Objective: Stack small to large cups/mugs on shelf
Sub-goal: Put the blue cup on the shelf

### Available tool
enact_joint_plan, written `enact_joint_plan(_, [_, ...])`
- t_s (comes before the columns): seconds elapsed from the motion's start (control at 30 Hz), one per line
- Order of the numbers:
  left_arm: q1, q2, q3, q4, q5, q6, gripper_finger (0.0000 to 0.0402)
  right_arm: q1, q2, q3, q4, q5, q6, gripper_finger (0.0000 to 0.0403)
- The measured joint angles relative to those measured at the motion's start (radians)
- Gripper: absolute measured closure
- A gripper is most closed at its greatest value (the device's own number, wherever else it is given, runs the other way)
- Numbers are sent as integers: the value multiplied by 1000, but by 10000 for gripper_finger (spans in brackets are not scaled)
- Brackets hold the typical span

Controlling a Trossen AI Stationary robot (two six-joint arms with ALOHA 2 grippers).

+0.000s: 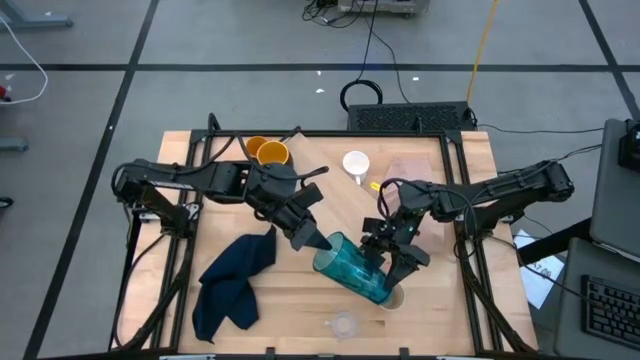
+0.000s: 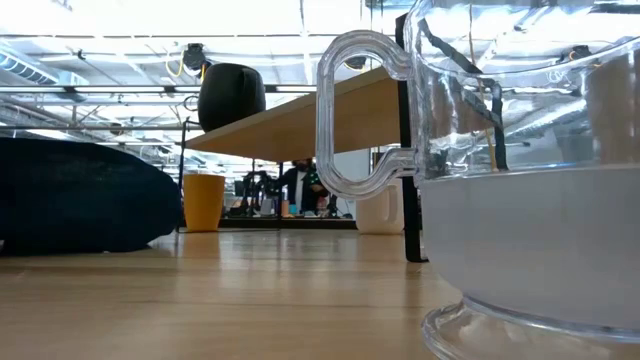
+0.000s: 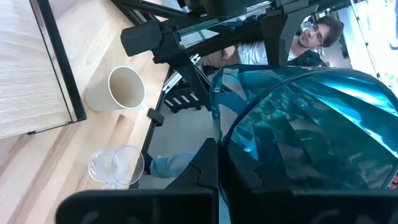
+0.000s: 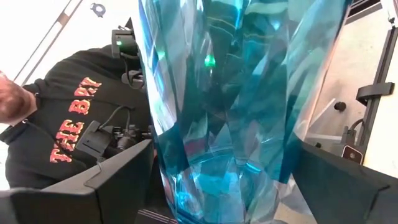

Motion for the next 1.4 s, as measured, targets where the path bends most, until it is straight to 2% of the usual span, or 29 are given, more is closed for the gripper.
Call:
enact_joint_plan(0.13, [1, 0, 0, -1, -2, 2, 399, 0, 0, 0, 0, 0, 3, 54])
enact_joint_plan(0.4, [1, 0, 0, 1, -3, 1, 399, 0, 0, 0, -1, -1, 3, 101])
enact_joint_plan(0.73, [1, 0, 0, 0, -4, -3, 398, 0, 0, 0, -1, -2, 5, 100])
enact_joint_plan(1.4, [6, -30, -1, -24, 0, -25, 252, 0, 0, 0, -1, -24, 9, 100])
